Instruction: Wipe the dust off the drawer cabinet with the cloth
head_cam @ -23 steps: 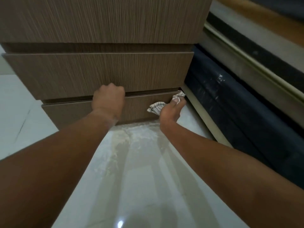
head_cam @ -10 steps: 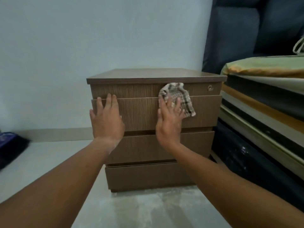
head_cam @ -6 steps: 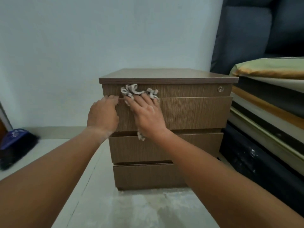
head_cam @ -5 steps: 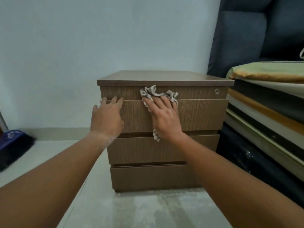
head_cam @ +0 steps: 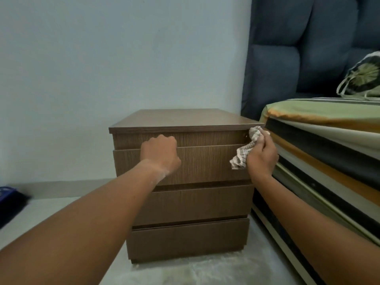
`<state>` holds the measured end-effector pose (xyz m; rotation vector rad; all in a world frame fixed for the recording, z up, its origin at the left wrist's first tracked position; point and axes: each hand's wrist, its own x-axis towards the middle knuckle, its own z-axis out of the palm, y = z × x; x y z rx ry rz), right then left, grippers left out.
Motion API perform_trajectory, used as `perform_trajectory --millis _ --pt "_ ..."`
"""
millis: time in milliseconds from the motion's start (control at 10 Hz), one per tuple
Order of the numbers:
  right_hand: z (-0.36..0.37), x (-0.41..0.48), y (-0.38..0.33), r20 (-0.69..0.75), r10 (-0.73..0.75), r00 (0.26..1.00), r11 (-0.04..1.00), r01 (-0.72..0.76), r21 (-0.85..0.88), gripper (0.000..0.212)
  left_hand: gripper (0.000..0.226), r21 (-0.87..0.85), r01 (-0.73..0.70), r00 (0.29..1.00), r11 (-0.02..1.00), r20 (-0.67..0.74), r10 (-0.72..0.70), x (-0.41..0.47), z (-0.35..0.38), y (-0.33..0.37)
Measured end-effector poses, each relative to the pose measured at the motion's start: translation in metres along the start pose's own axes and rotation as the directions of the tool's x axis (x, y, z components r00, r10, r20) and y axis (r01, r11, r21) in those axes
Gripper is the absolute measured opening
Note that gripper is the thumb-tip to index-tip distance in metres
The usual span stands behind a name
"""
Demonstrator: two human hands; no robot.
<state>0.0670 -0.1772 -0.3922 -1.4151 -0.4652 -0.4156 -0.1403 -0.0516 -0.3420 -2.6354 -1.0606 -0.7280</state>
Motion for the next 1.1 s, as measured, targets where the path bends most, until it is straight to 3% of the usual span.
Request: perform_trajectory --millis 100,200,300,400,500,600,700,800,900,1000,1100 --pt "0.003 0.016 -0.033 -0.119 0.186 0.975 0.951 -0.148 0.273 0.035 0.024 -0.107 -0.095 0.966 0.990 -0.251 0.065 0.018 -0.007 0.012" --pt "0.009 0.036 -0.066 -0.134 0.130 0.982 0.955 -0.087 0.284 0.037 0.030 -0.074 -0.138 0.922 0.988 -0.374 0.101 0.040 -0.021 0.022" --pt "0.025 0.057 -0.084 -0.086 -0.008 0.996 0.991 0.019 0.129 0.040 0.034 -0.079 -0.067 0.957 0.995 -0.287 0.042 0.060 -0.028 0.026" --pt "0.043 0.073 -0.086 0.068 -0.107 0.992 0.993 0.111 -0.052 0.041 0.040 -0.151 0.024 0.992 0.988 -0.121 -0.042 0.077 -0.023 0.025" --pt "0.056 0.090 -0.079 0.326 -0.202 0.924 0.913 0.299 -0.279 0.041 0.041 -0.183 0.042 0.997 0.982 -0.061 -0.054 0.094 -0.017 0.022" --pt "0.072 0.117 -0.065 0.655 0.042 0.755 0.783 0.383 -0.491 0.041 0.041 -0.204 0.036 0.998 0.978 -0.038 -0.045 0.111 -0.008 0.018" --pt "0.093 0.134 -0.055 0.758 0.314 0.571 0.677 0.425 -0.601 0.049 0.047 -0.202 0.016 0.999 0.979 -0.029 -0.022 0.115 0.002 0.012" --pt "0.107 0.137 -0.052 0.779 0.314 0.543 0.645 0.481 -0.594 0.057 0.048 -0.124 0.012 1.000 0.992 0.010 -0.011 0.124 -0.008 0.009" --pt "0.102 0.133 -0.055 0.775 0.281 0.565 0.662 0.470 -0.583 0.056 0.047 -0.085 0.034 0.985 0.996 0.172 -0.019 0.129 -0.024 0.014" --pt "0.094 0.142 -0.078 0.787 0.343 0.512 0.666 0.459 -0.588 0.054 0.049 -0.160 0.119 0.898 0.980 0.439 -0.038 0.147 -0.037 0.015" --pt "0.095 0.162 -0.125 0.792 0.409 0.454 0.635 0.481 -0.604 0.053 0.046 -0.191 0.137 0.718 0.972 0.695 0.036 0.153 -0.066 0.010"
